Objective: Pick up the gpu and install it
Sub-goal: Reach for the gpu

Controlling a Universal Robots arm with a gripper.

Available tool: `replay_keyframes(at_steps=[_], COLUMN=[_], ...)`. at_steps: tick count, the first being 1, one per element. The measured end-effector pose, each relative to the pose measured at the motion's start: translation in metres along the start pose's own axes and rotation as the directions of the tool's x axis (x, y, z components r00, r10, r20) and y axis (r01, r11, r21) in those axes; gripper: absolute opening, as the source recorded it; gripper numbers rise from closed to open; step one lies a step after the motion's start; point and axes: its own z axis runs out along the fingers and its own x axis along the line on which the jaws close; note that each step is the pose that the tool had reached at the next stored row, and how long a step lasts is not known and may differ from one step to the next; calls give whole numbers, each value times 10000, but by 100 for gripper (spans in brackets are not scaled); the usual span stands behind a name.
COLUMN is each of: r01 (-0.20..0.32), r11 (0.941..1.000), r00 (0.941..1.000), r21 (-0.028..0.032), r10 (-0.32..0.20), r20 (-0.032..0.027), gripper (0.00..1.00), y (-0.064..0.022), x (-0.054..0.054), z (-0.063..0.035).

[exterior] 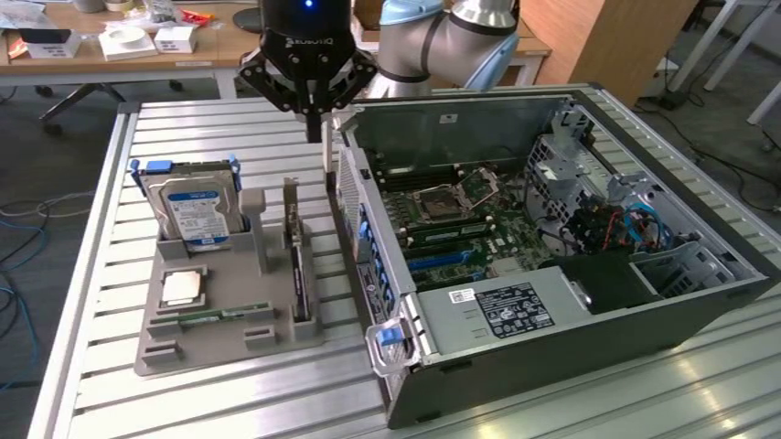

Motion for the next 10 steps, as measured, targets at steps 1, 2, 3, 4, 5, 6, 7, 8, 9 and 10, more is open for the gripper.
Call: replay_keyframes(at_steps=[1,2,3,4,5,6,7,8,9,10], r01=[0,0,0,0,0,0,0,0,0,0], r11=[10000,10000,10000,10000,10000,10000,10000,10000,10000,10000], r00=[10000,10000,10000,10000,10000,10000,10000,10000,10000,10000], r21=[-1,-1,0,0,0,-1,0,0,0,0], r10=[0,0,0,0,0,0,0,0,0,0], r20=[1,0,0,0,0,0,1,1,1,0], gripper=[10,10,10,10,10,10,10,10,10,10], y=[-1,-2,-3,-4,-5,-6,-8,-8,-10,-10], x=[14,27,41,56,70,84,98,112,126,139], z=[0,0,-1,-1,-2,-2,-2,-3,-3,-3])
